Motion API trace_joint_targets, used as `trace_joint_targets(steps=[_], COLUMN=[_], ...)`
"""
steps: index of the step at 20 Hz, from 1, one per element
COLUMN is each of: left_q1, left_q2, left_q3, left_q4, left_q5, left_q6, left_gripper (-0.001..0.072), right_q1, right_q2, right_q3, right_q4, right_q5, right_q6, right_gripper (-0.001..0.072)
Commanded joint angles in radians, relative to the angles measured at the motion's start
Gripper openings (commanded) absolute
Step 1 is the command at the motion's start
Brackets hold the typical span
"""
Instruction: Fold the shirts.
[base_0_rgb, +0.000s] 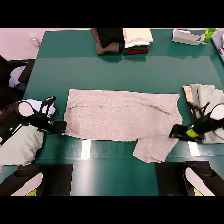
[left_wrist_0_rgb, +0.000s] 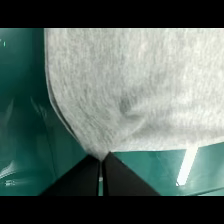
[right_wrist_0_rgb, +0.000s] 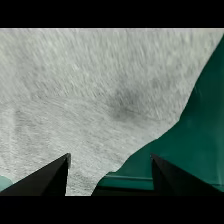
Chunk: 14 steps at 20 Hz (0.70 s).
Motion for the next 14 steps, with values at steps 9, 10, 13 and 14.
trace_joint_targets(steps=[9, 10, 13, 14], left_q1=[0.001, 0.001, 0.001, 0.001], left_q2=[0.001, 0.001, 0.001, 0.013], left_q3=[0.005, 0.005, 0.016, 0.022], left_q4=[-0.004, -0.003, 0.028, 0.043], left_q5=[-0.003, -0.003, -0.051, -0.069], left_q6=[0.009, 0.016, 0.054, 0.053], left_gripper=[0.0027, 0.0027, 0.0026, 0.0026], right_q1=[0.185, 0.206, 0.267, 0.285], right_q2=[-0.053, -0.071, -0.071, -0.048], right_q3=[-0.153, -0.153, -0.127, -0.106], right_q4=[0.003, 0.001, -0.017, -0.031], right_q5=[-0.135, -0.162, -0.167, -0.155], right_q6=[0.138, 0.138, 0.138, 0.139], right_gripper=[0.0376, 0.0242, 0.0016, 0.0016])
